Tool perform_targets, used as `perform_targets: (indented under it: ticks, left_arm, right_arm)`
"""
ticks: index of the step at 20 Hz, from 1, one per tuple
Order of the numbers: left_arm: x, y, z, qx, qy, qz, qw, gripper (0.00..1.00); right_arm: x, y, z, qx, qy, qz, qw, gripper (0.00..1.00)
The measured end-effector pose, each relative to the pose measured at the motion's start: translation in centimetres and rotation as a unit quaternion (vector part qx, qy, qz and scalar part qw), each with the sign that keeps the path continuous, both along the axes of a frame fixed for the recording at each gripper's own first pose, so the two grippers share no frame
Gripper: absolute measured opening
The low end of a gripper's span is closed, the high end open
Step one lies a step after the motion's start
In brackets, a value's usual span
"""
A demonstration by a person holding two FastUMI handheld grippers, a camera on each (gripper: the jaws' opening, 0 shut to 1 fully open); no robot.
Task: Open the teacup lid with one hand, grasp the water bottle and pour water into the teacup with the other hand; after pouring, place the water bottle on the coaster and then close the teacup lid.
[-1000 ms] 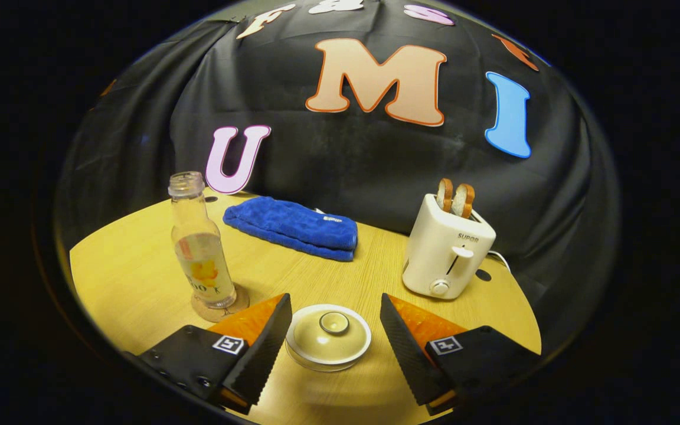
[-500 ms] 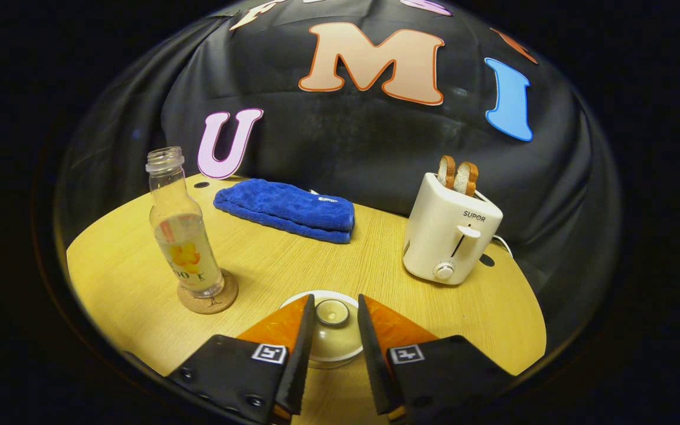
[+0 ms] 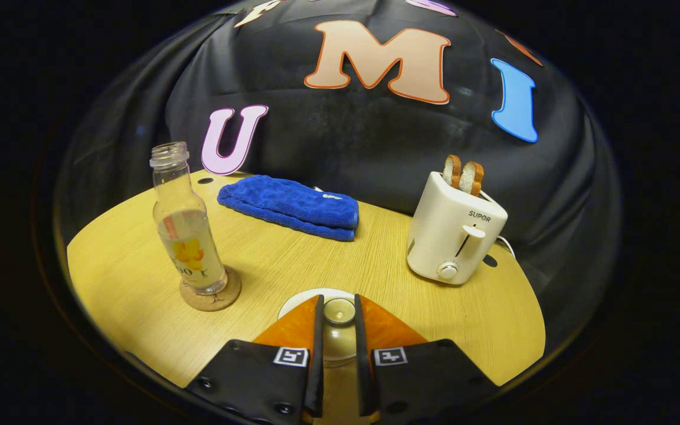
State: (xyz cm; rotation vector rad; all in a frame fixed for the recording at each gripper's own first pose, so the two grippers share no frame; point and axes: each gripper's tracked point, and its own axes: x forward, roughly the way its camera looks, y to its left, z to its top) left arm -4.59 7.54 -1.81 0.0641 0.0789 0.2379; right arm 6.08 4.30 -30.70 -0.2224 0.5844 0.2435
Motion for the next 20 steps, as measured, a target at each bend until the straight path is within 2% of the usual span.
perform_targets:
  ticks: [3,7,11,12,13,15,16,18,20]
  left_arm:
    - [0.1,-0.4,-0.5,-0.002,0.002,-0.008,1.0,0.99]
    - [0.9,-1.4,-1.7,-0.01,0.007,-0.033,0.999,0.96]
    - [1.9,-3.8,-4.0,-0.038,0.011,-0.082,0.996,0.96]
    - [2.2,-4.4,-4.8,-0.044,0.013,-0.095,0.994,1.0]
    - [2.5,-5.0,-5.4,-0.05,0.013,-0.109,0.993,0.97]
    - [2.9,-6.1,-7.3,-0.051,0.021,-0.128,0.99,1.0]
    - [3.2,-6.6,-8.1,-0.051,0.027,-0.137,0.989,0.97]
    - [3.6,-7.8,-9.5,-0.055,0.034,-0.155,0.986,0.97]
    - [4.1,-8.6,-10.6,-0.06,0.04,-0.168,0.983,0.97]
  right_arm:
    - [0.1,0.5,0.8,0.008,-0.003,0.003,1.0,0.27]
    - [0.5,0.7,3.2,0.024,-0.017,-0.002,1.0,0.25]
    - [0.8,0.1,6.1,0.042,-0.031,-0.016,0.999,0.26]
    - [0.7,-0.1,6.8,0.046,-0.032,-0.019,0.998,0.26]
    - [0.5,-0.4,7.4,0.049,-0.034,-0.022,0.998,0.26]
    - [0.2,-1.3,8.7,0.046,-0.042,-0.03,0.998,0.27]
    - [0.1,-1.8,9.3,0.043,-0.044,-0.036,0.997,0.27]
    - [-0.5,-2.4,10.3,0.045,-0.047,-0.047,0.997,0.24]
    - [-0.9,-2.9,11.5,0.048,-0.051,-0.056,0.996,0.26]
